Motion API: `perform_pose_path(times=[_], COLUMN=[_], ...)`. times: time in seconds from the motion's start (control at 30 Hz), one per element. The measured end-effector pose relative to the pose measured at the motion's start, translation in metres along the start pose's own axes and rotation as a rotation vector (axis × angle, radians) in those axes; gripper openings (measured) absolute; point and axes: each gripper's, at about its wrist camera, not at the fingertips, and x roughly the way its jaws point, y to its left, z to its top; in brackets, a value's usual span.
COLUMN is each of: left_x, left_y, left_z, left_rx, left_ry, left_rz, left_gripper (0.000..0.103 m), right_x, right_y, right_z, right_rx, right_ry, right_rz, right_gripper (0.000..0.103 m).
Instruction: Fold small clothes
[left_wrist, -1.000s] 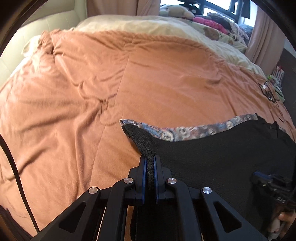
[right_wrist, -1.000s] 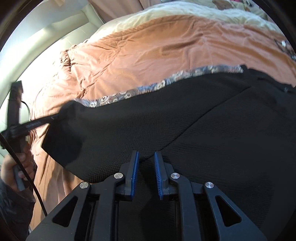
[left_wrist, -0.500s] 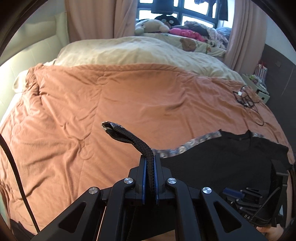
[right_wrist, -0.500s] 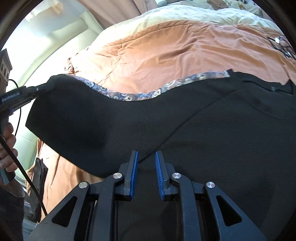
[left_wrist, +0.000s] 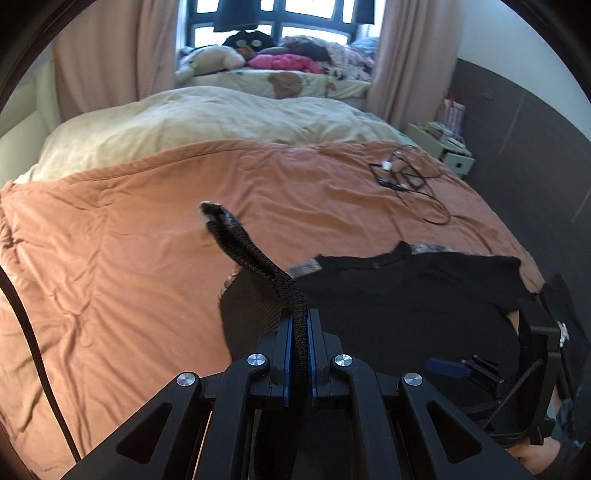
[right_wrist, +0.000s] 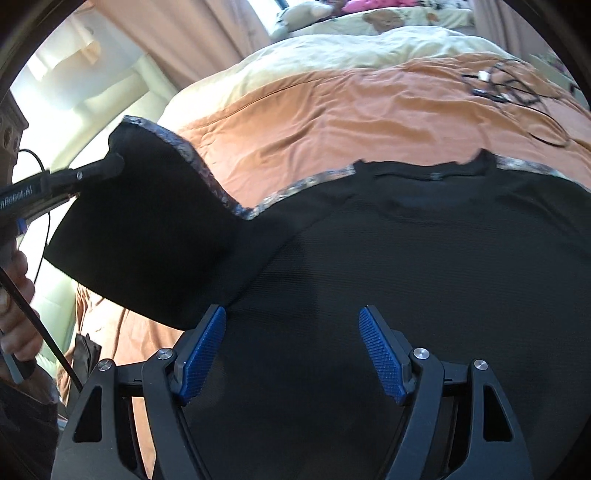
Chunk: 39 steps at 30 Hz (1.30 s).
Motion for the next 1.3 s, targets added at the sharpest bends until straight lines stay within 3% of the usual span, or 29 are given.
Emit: perform_pose_path(times=[0.07, 0.13, 0.2, 0.27, 0.33, 0.6, 0.77, 0.9, 1.2, 1.3], left_x=[0.007, 0.017, 0.027, 0.034, 0.032, 0.041, 0.057, 0.073, 0.108, 0.117], left_y=[-0.015, -0.031, -0.047, -0.057, -0.056, -0.006, 0.024, 0.043, 0.073, 0.076], left_z=[-0.002, -0.007, -0.013, -0.018, -0.021, -0.045, -0.067, -0.085, -0.123, -0.133], left_rx=[0.015, 0.039, 0.082, 0.101, 0.1, 0.034, 0.007, -0.005, -0.041, -0.047], left_ry=[0.012, 0.027, 0.059, 0.082, 0.061, 0.102, 0.16, 0.202, 0.289, 0.316], left_rz=[-0.031, -0.107, -0.136, -0.143, -0.139, -0.038, -0.001, 0.032, 0.059, 0.069], left_gripper=[0.007, 0.008, 0.014, 0.048, 0.065, 0.064, 0.047, 0.045, 0.043, 0.043], right_x=[-0.013, -0.024, -0.035, -0.042, -0.043, -0.026, 0.005, 0.027, 0.081, 0.089], right_y=[-0.01, -0.017, -0.024, -0.029, -0.034, -0.045, -0.059, -0.061, -0.066, -0.068], right_z=[-0.003, -0.005, -0.008, -0.011, -0.012, -0.018, -0.011, -0.004, 0.01, 0.016], right_rx=[0.019, 0.038, 0.054, 0.054, 0.06, 0.115, 0.139, 0.131, 0.132, 0.126], right_ry=[-0.004, -0.006, -0.008, -0.007, 0.002, 0.033, 0.047, 0.057, 0.084, 0.075], right_rz=[-0.017, -0.027, -0.044, -0.064, -0.082, -0.075, -0.059, -0.055, -0.11, -0.126], right_gripper=[0.073, 0.073, 0.073, 0.073, 0.073, 0.073, 0.073, 0.052, 0.035, 0.009])
